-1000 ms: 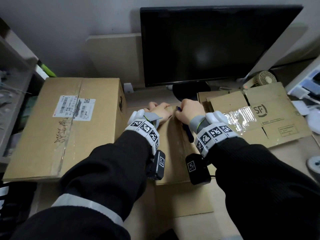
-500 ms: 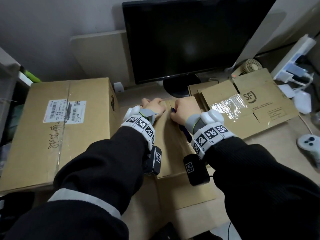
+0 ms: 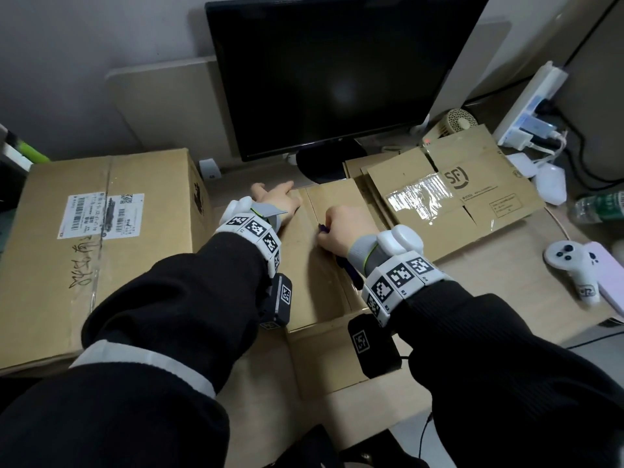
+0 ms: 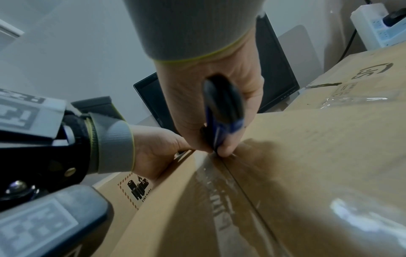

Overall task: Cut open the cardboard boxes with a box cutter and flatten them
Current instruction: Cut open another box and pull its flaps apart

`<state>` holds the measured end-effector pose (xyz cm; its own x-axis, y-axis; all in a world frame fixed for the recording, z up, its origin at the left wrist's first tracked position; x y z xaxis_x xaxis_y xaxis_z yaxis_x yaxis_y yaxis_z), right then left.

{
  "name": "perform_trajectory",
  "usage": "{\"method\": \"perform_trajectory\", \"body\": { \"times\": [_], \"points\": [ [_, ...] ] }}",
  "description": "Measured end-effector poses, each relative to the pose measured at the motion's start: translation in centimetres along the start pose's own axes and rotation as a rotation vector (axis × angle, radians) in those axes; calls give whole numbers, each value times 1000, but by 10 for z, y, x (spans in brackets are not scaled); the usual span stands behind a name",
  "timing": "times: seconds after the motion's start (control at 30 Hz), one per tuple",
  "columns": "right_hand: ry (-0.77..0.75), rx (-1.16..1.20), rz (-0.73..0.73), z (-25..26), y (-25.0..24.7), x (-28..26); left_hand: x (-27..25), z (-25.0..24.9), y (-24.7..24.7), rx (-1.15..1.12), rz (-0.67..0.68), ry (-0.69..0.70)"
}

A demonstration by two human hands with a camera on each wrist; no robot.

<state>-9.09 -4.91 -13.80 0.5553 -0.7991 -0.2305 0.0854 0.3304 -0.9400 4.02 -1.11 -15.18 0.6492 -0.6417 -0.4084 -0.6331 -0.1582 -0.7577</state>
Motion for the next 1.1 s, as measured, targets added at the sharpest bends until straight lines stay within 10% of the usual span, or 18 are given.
{"method": "perform_trajectory", "body": {
  "times": [0.3, 1.1],
  "points": [
    [-80, -45, 15, 11, -19, -20, -30, -4, 33, 336, -44, 453],
    [90, 59, 283, -19, -7, -81, -29, -3, 32, 456, 50, 471]
  ]
}}
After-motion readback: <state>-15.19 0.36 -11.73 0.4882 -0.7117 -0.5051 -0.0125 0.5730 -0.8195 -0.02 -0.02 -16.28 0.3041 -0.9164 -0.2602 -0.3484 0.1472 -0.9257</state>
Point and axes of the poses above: each hand's wrist, its own x-axis towards the middle knuckle, its own y-axis out of the palm, z = x × y, the point moved 3 cm from there along x, towards the middle knuckle, and after that the axes turned 7 degrees about -z, right-handed, at the moved point
